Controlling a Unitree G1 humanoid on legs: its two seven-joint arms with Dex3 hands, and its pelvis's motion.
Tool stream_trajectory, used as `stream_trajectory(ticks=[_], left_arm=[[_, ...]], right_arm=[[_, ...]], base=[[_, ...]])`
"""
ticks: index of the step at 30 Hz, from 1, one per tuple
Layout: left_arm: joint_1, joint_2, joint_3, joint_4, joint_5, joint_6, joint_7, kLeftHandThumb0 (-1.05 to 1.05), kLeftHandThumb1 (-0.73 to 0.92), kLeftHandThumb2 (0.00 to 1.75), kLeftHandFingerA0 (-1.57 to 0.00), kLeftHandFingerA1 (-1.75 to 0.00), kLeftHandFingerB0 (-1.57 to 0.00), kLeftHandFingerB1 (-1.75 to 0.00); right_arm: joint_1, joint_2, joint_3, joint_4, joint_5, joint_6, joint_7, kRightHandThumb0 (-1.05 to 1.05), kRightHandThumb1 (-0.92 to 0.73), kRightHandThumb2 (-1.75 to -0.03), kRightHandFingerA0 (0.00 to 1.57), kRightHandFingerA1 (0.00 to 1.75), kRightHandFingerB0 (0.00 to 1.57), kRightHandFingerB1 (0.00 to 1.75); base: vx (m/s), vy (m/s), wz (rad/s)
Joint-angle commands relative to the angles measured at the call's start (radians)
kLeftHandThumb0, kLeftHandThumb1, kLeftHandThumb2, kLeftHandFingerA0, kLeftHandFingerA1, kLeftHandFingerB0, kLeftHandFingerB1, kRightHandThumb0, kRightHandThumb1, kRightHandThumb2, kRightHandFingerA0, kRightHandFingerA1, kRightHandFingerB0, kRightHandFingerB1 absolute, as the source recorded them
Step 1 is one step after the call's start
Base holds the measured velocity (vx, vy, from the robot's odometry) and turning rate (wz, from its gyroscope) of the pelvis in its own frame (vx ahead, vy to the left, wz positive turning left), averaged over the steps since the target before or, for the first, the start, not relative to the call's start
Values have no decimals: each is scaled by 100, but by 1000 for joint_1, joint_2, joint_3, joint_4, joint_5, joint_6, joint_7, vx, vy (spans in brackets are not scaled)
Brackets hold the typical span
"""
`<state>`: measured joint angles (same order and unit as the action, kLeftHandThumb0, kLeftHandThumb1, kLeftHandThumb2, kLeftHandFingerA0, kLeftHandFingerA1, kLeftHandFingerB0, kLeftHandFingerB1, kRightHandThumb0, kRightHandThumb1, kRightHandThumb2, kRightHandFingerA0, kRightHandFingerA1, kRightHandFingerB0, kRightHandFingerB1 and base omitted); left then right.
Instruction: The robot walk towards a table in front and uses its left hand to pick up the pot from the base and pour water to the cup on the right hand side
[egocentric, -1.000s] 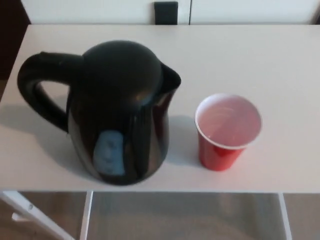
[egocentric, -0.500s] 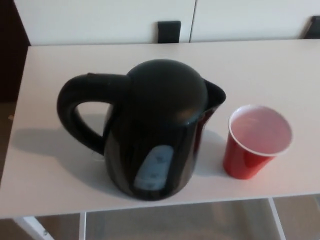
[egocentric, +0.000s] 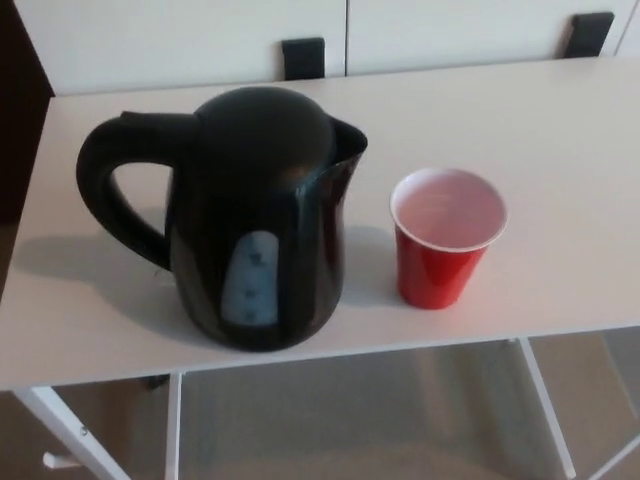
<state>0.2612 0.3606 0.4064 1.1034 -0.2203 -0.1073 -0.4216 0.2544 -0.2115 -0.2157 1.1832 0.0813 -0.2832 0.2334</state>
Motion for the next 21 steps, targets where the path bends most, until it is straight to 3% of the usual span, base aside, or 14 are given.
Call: stream_trajectory(ticks=[1, 9, 21], left_arm=[[-2, 19, -9, -32, 2, 14, 8, -24, 64, 60, -47, -43, -42, -38], [4, 19, -20, -56, -1, 22, 2, -24, 67, 60, -45, -43, -39, -37], [-8, 19, -23, -71, -3, 36, 13, -24, 67, 61, -46, -43, -41, -37]], right_arm=[[-2, -11, 13, -15, -15, -10, -22, -28, -54, -56, 66, 54, 49, 44], [-3, -8, 10, -16, -7, -2, -29, -25, -52, -55, 69, 55, 51, 44], [-14, -10, 22, -15, -21, -3, -38, -25, -52, -55, 65, 55, 48, 44]], base=[[-26, 120, -3], [-27, 206, -7], [43, -29, 5]])
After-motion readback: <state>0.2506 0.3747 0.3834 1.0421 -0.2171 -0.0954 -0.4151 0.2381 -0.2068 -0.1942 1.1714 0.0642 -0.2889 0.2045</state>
